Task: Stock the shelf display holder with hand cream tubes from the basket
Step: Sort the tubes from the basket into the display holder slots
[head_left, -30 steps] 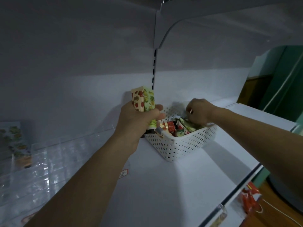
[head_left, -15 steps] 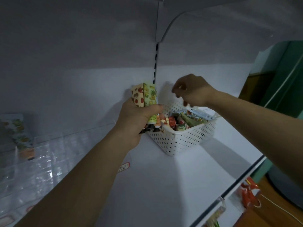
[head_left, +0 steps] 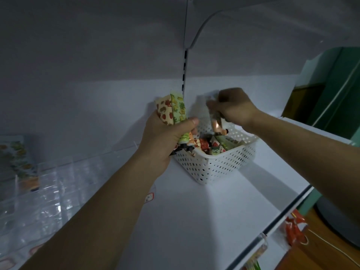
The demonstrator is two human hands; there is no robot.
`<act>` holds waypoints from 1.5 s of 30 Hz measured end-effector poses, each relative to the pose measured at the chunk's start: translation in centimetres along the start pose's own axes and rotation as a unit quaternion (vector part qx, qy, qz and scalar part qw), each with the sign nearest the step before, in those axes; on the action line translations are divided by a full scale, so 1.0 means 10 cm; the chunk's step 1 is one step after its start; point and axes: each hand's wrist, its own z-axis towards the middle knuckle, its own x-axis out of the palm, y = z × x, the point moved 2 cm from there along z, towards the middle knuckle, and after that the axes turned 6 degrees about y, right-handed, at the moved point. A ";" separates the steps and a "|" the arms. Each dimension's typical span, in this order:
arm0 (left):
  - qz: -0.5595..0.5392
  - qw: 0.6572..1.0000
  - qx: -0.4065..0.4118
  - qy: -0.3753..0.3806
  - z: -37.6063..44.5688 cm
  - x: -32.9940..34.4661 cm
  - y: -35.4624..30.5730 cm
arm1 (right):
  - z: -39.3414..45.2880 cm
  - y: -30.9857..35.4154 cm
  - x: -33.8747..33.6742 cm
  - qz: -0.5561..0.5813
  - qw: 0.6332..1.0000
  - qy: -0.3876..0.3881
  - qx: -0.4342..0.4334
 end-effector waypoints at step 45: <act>0.078 0.997 0.012 -0.009 -1.64 -0.86 -0.77 | -0.86 1.63 0.74 0.324 0.903 0.241 -0.147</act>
